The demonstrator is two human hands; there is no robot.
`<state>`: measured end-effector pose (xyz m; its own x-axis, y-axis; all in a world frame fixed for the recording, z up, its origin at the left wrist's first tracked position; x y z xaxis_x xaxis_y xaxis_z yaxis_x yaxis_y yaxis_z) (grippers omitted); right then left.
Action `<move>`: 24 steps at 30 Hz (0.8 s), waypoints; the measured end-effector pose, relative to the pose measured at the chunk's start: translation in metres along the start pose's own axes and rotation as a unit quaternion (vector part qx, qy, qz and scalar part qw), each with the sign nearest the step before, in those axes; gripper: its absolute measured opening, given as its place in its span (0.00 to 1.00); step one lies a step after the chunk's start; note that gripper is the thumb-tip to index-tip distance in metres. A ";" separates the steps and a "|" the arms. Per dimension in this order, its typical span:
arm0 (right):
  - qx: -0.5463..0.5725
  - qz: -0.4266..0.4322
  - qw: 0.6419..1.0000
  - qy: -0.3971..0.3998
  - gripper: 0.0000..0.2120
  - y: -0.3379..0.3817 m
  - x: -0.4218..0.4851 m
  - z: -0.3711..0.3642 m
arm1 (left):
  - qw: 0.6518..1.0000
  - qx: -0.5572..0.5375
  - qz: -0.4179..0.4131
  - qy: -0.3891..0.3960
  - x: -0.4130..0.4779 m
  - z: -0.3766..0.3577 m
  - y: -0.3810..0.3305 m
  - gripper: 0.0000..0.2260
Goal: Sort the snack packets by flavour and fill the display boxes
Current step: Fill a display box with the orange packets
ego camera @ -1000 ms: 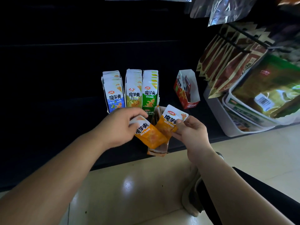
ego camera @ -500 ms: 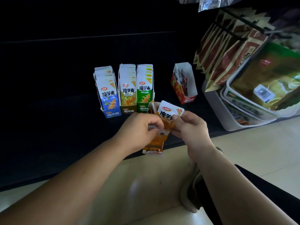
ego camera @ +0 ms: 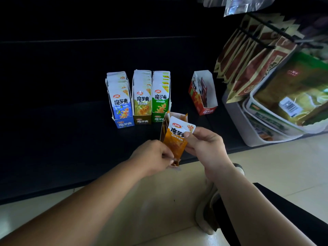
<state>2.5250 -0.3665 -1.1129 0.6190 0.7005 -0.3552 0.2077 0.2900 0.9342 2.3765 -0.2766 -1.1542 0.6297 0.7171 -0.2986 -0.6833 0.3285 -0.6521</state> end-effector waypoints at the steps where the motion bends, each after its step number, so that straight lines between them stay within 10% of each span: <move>1: -0.001 -0.001 1.000 -0.001 0.05 0.001 0.000 0.000 | 0.999 -0.041 0.008 0.005 0.000 0.002 0.000 0.09; 7: -0.014 0.006 1.000 -0.004 0.04 0.006 0.005 -0.002 | 0.978 -0.106 0.004 -0.180 -0.002 0.021 0.000 0.12; 16: -0.182 -0.007 0.980 0.078 0.10 -0.021 0.000 -0.001 | 0.991 -0.107 -0.016 -0.080 0.000 0.020 0.022 0.07; 24: -0.109 0.001 0.990 0.084 0.08 -0.011 -0.002 -0.006 | 0.976 -0.208 -0.043 -0.049 -0.004 0.019 0.016 0.11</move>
<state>2.5174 -0.3675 -1.1232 0.4809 0.7944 -0.3710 0.0262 0.4099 0.9118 2.3560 -0.2625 -1.1503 0.6256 0.7602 -0.1756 -0.4071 0.1260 -0.9047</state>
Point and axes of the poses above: each hand's wrist, its own x-axis towards the middle knuckle, its own z-axis out of the back of the hand, y = z × x, the point moved 2 cm from there along x, towards the middle knuckle, and after that the axes turned 6 degrees about -y, right-handed, at the moved point
